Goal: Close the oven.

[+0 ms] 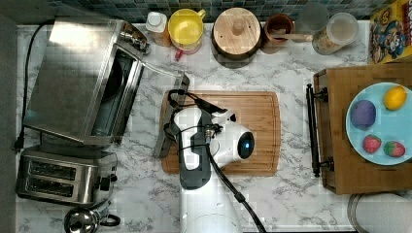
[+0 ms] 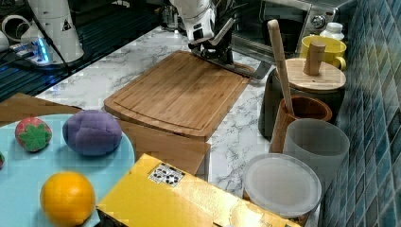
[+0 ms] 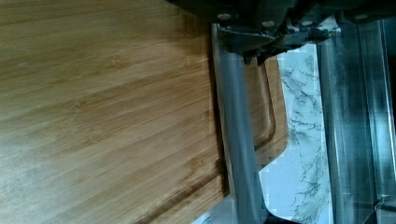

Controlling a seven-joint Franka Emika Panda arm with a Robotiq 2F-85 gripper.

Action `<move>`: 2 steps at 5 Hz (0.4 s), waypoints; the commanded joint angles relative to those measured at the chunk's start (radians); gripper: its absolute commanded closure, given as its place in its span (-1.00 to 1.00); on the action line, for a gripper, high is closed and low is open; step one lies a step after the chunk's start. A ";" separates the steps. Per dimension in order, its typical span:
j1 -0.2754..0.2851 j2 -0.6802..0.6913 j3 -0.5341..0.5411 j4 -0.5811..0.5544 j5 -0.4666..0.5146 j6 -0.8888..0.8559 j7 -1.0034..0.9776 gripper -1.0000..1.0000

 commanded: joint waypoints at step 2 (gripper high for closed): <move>0.067 -0.201 0.068 0.103 -0.006 0.005 0.042 1.00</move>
